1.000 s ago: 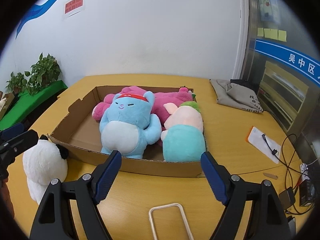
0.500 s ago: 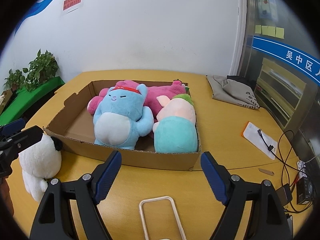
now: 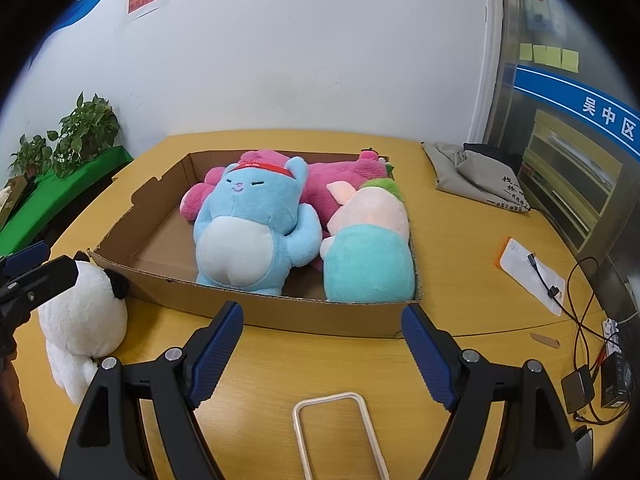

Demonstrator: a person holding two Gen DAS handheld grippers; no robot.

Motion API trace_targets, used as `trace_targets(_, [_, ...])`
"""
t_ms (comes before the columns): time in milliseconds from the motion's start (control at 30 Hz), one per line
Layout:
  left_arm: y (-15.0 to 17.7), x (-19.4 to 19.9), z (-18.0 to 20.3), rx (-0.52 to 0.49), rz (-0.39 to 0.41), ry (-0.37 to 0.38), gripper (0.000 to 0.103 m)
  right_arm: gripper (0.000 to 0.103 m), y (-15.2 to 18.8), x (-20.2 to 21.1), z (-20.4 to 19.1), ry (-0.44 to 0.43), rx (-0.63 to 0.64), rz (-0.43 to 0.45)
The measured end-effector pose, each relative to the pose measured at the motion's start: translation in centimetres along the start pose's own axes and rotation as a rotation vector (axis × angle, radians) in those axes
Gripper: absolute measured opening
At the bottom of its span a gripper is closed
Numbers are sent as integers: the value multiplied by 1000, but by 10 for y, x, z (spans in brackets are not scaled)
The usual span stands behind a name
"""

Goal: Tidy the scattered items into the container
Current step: 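Open both grippers to release the blue cat and withdraw, then close the left gripper on the white panda while the right gripper grips it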

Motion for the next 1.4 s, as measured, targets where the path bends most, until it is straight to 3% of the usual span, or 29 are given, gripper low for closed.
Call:
trace_targets(167, [2, 25, -57, 35, 9, -40, 103, 81, 3, -6, -27, -115, 4, -18])
trace_targets(333, [12, 51, -135, 70, 2, -177, 103, 81, 10, -24, -87, -307, -34, -95])
trace_targets(533, [43, 52, -205, 136, -85, -221, 103, 80, 34, -47, -166, -486, -91, -196])
trace_targets(667, [56, 28, -223, 197, -122, -76, 103, 81, 43, -49, -204, -647, -174, -209])
trace_targets(733, [59, 11, -223, 238, -138, 58, 103, 81, 41, -46, -216, -710, -193, -158])
trace_targets(767, [62, 1, -222, 253, -159, 117, 103, 82, 42, -46, -221, -719, -178, -146])
trace_targets(900, [73, -31, -212, 236, -234, 240, 102, 82, 57, -65, -235, -667, -111, -179])
trace_targets(1033, [73, -39, -206, 244, -246, 297, 88, 82, 62, -79, -238, -716, -183, -214])
trace_targets(1133, [76, -36, -206, 262, -246, 302, 78, 71, 68, -87, -242, -797, -245, -253])
trace_targets(1267, [72, -25, -199, 259, -227, 291, 73, 55, 67, -77, -244, -816, -235, -208])
trace_targets(1400, [43, -9, -182, 241, -168, 330, 73, 50, 49, -56, -231, -833, -231, -136])
Point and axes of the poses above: each gripper's, at about its wrist camera, not at the fingertips, and x roughly against the way its jaws point, z to its right, y to its underside, the point moved 6 cm from there along -x, roughly the way its jaws point, and after that the axes turned 12 degrees about z, right-handed, at the moved point
